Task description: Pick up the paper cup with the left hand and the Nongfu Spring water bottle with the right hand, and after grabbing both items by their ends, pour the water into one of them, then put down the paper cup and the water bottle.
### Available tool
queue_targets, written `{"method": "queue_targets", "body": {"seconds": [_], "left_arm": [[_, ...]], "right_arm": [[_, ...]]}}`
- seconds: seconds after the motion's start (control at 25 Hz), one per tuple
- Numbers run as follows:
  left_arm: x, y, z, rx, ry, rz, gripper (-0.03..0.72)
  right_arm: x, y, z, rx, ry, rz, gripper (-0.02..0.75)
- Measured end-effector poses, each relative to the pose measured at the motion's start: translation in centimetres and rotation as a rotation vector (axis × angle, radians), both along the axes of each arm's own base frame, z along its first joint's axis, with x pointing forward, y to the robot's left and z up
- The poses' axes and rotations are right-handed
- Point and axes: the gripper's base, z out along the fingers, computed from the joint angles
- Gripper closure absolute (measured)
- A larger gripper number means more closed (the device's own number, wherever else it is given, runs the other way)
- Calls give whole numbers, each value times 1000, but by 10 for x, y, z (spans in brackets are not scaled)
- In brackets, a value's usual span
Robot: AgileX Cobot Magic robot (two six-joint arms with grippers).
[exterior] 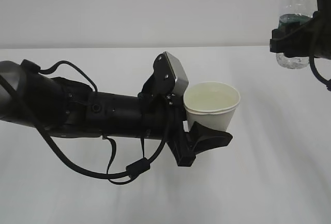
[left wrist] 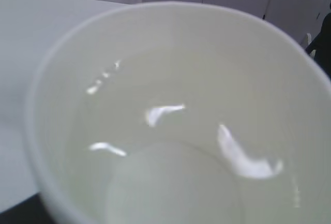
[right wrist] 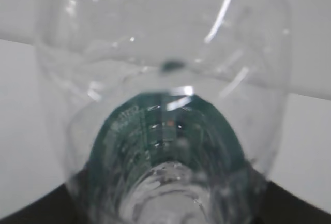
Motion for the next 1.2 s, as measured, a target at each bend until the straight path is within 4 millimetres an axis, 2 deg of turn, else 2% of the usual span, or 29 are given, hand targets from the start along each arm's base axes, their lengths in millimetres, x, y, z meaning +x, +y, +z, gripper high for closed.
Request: {"method": "queue_targets", "body": {"seconds": [0.32,0.76,1.2], "left_arm": [[0,0,0,0,0,0,236],[0,0,0,0,0,0,236],[0,0,0,1,0,1,236]], "right_arm": [[0,-2,0,11,-37,-20,375],[-16,-7,-21,34,-120,-59,377],[-3,-6,-66,16,-79,-70,377]]}}
